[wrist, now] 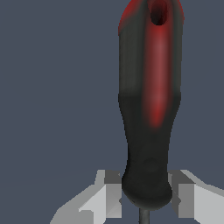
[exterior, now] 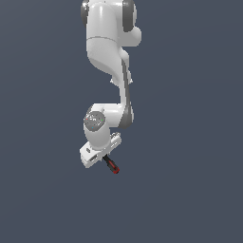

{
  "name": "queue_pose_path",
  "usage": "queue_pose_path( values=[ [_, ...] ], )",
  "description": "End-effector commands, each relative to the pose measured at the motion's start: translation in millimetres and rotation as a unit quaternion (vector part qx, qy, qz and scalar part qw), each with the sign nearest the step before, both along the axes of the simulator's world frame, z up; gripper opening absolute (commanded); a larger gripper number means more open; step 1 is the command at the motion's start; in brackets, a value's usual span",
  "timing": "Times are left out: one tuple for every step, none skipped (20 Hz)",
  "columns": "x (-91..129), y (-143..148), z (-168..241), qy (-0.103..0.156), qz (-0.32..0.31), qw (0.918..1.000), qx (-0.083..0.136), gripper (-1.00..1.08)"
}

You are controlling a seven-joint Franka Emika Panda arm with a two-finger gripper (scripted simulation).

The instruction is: Pick up the object and move it to a goal position.

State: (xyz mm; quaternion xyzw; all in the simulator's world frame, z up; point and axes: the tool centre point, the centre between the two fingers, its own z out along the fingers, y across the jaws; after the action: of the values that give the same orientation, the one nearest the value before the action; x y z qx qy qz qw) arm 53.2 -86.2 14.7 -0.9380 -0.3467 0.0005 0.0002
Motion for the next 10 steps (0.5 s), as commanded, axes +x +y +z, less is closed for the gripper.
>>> queue_pose_path(
  values=[
    [0, 1, 2, 0.0, 0.0, 1.0, 0.0, -1.0],
    [-1, 1, 3, 0.0, 0.0, 1.0, 0.0, -1.0],
    [-2, 1, 5, 0.0, 0.0, 1.0, 0.0, -1.0],
    [-3, 2, 7, 0.0, 0.0, 1.0, 0.0, -1.0],
    [-4, 2, 9, 0.0, 0.0, 1.0, 0.0, -1.0],
    [-6, 3, 12, 0.0, 0.0, 1.0, 0.0, -1.0],
    [-7, 4, 15, 0.0, 0.0, 1.0, 0.0, -1.0],
    [-9, 5, 19, 0.0, 0.0, 1.0, 0.0, -1.0],
    [-11, 6, 23, 0.0, 0.0, 1.0, 0.0, -1.0],
    [-13, 7, 28, 0.0, 0.0, 1.0, 0.0, -1.0]
  ],
)
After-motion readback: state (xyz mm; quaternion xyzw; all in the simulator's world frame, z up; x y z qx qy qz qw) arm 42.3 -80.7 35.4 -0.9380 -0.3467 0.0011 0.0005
